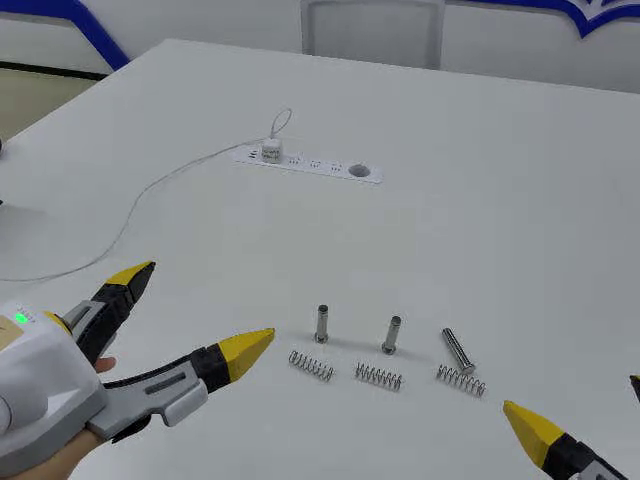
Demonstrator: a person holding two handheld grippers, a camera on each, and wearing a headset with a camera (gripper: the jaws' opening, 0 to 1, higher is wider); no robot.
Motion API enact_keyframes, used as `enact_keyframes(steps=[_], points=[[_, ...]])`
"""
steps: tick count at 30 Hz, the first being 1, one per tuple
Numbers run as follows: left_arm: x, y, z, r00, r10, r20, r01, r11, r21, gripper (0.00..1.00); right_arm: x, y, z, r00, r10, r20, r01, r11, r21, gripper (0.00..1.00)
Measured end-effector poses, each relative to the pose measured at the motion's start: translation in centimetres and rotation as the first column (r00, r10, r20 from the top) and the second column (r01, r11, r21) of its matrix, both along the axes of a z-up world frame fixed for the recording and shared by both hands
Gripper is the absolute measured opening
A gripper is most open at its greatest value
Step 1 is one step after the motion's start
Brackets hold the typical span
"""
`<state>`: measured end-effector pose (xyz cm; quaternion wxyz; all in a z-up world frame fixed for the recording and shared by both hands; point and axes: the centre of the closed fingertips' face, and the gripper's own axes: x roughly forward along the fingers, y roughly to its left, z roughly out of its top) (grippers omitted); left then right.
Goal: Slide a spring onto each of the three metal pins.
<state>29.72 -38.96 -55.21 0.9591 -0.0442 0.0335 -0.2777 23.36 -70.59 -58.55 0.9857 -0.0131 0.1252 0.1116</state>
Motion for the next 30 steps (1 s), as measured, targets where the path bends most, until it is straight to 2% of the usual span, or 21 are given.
enact_keyframes(steps=[3,7,11,12,16,19,22,27,30], points=[[0.0,-0.1,0.0,1.0,-0.004,0.007,0.003,1.0,0.018,0.97,0.0,0.3,-0.3,1.0,0.011,-0.014,-0.011,1.0,0.014,0.76],[-0.1,-0.4,-0.1,1.0,-0.018,0.007,0.018,1.0,0.025,0.97,-0.1,0.7,-0.6,0.999,0.029,-0.031,-0.029,1.0,0.0,0.76],[-0.1,-0.5,0.0,1.0,-0.021,0.009,0.021,1.0,0.019,0.97,-0.2,1.1,-0.6,0.998,0.045,-0.042,-0.044,0.999,0.018,0.76],[-0.1,-0.5,0.0,1.0,-0.022,0.008,0.022,1.0,0.017,0.97,-0.4,1.6,-0.6,0.997,0.064,-0.051,-0.061,0.997,0.052,0.76],[-0.2,-0.5,-0.1,1.0,-0.027,0.002,0.027,1.0,0.011,0.97,-0.5,1.5,-1.3,0.994,0.062,-0.091,-0.059,0.997,0.04,0.74],[-0.2,-0.6,-0.1,1.0,-0.029,0.002,0.029,0.999,0.015,0.97,-0.2,1.5,-1.7,0.991,0.052,-0.12,-0.044,0.997,0.064,0.73],[-0.2,-0.6,-0.2,0.999,-0.033,-0.01,0.033,0.999,-0.002,0.97,0.5,1.5,-1.5,0.992,0.057,-0.117,-0.047,0.996,0.081,0.72],[-0.2,-0.7,-0.3,0.999,-0.038,-0.015,0.038,0.999,-0.001,0.96,2.1,1.6,-1.4,0.99,0.07,-0.126,-0.061,0.995,0.077,0.7],[-0.2,-0.8,-0.3,0.999,-0.042,-0.013,0.042,0.999,0.013,0.96,3.2,2.0,-1.6,0.983,0.08,-0.164,-0.067,0.994,0.085,0.69]])
